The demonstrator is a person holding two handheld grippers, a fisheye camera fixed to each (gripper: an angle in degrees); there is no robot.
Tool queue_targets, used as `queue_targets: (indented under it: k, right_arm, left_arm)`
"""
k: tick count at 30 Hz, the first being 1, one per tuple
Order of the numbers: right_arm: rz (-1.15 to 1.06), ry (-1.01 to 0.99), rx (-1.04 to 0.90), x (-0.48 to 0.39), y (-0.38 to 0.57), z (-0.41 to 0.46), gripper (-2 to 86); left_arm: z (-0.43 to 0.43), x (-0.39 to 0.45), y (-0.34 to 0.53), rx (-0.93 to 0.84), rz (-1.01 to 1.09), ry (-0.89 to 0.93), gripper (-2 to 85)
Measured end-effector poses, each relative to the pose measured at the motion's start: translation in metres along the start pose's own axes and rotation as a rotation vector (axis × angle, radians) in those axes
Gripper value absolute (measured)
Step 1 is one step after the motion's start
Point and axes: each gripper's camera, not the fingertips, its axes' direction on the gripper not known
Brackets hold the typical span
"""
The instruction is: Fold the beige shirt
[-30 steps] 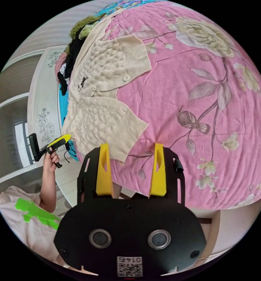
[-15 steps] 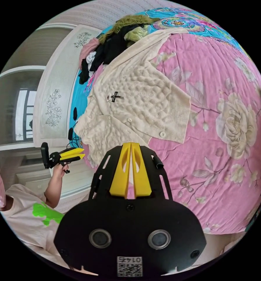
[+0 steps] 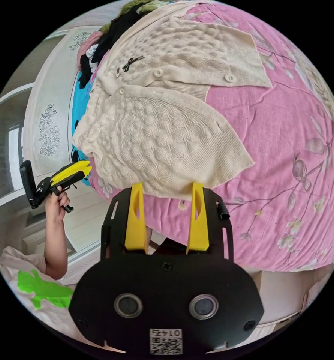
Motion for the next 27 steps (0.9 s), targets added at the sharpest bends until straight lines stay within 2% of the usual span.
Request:
queue_targets:
  k: [5, 8, 18, 27]
  right_arm:
    - [-0.141, 0.355, 0.055, -0.038, -0.005, 0.021, 15.8]
    - [-0.169, 0.434, 0.027, -0.044, -0.011, 0.043, 16.2]
    - [-0.156, 0.491, 0.011, -0.049, -0.012, 0.098, 15.2]
    - [-0.205, 0.434, 0.017, -0.048, -0.001, 0.116, 7.1]
  left_arm:
    - [0.002, -0.003, 0.003, 0.007, -0.016, 0.019, 8.4]
    - [0.004, 0.001, 0.001, -0.001, 0.003, 0.021, 8.3]
    - [0.01, 0.029, 0.001, -0.025, 0.076, 0.023, 8.1]
    - [0.011, 0.029, 0.027, -0.029, 0.065, 0.018, 7.5]
